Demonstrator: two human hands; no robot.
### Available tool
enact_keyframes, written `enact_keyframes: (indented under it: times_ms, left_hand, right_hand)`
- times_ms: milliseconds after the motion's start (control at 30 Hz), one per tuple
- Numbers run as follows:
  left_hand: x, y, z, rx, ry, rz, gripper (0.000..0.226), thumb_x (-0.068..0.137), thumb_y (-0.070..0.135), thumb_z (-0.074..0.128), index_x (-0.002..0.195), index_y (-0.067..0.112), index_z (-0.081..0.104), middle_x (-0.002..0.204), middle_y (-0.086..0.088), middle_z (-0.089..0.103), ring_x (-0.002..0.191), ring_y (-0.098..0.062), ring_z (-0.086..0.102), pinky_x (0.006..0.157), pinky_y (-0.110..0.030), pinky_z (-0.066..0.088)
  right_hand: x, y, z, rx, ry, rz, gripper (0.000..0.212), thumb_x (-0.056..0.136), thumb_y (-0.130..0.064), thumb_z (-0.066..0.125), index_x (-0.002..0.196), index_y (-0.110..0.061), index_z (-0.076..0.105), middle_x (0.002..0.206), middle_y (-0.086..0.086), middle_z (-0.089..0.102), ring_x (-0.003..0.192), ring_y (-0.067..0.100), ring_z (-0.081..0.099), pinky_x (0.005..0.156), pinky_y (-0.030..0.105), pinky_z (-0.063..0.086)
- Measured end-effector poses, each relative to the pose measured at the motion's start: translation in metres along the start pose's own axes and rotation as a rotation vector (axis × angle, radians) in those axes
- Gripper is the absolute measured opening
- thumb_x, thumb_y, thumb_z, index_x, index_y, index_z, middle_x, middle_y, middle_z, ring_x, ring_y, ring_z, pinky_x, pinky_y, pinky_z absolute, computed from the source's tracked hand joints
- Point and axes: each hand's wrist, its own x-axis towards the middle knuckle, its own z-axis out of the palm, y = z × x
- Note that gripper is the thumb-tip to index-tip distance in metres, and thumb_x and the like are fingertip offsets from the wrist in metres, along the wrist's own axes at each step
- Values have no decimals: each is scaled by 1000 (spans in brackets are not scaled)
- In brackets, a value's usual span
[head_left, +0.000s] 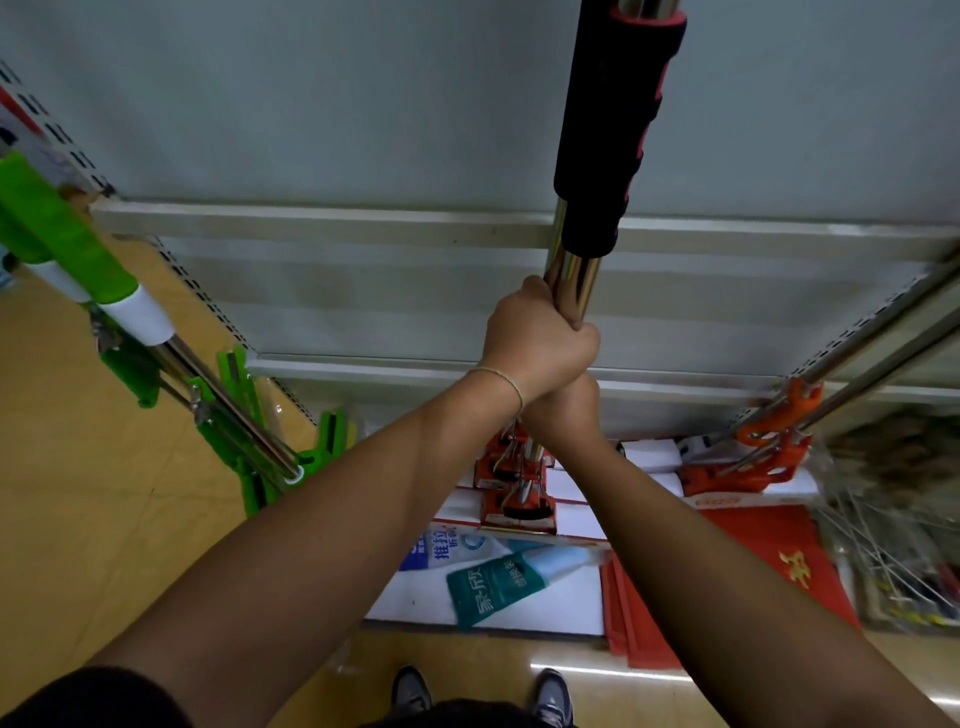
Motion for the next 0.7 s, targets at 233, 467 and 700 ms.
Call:
enact_keyframes:
  times_ms: [233,467,700]
  left_hand:
    - [-7,2,6,-86,-91,-8,48,81,25,67,119,8,42,97,-5,59,89,-25,58,72,-26,41]
    - [-7,-5,17,-48,-158,57,102,82,24,68,156,9,-1,121,-9,61,102,-21,59,79,-24,42]
    - [-1,-13,25,-79,-181,58,103,63,40,73,146,10,20,132,-19,47,120,-30,53,97,-37,50]
  right_hand:
    - [-8,1,-8,54,5,5,5,93,-14,47,93,-14,52,80,-2,50,83,20,55,65,24,37]
    - [-11,8,-10,81,28,71,20,94,-19,45,108,-10,56,92,3,56,95,22,59,79,34,45]
    - [-14,11,-31,151,-87,-66,34,90,-19,58,121,-8,52,97,-4,54,94,10,58,74,24,44]
